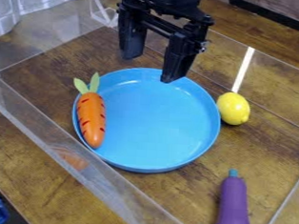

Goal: Remove the carrot from the blue tray and put it on the table

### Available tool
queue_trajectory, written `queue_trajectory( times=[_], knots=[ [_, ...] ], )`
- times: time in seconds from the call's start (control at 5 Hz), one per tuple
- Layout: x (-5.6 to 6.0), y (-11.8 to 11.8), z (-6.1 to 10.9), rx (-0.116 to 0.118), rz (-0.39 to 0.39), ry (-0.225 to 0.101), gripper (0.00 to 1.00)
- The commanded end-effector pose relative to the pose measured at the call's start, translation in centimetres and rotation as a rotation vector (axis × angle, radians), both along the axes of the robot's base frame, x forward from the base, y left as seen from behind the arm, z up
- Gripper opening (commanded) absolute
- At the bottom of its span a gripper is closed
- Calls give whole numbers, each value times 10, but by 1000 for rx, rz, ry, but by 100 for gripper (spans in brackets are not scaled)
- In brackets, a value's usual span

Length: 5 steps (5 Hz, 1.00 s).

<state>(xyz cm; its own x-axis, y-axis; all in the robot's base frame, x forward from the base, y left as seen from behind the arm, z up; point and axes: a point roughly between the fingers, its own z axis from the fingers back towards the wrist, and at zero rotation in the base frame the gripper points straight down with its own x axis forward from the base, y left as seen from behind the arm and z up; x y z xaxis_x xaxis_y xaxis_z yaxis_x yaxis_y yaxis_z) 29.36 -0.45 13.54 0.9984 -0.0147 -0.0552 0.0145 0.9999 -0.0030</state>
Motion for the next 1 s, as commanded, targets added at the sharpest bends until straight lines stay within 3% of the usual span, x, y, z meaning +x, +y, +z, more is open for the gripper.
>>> queue_trajectory(
  times=[0.0, 0.2, 0.8],
  knots=[
    [3, 2, -3, 1, -2, 1, 100],
    [5, 4, -5, 1, -3, 0, 100],
    [6, 8, 20, 1, 4, -50, 100]
  ],
)
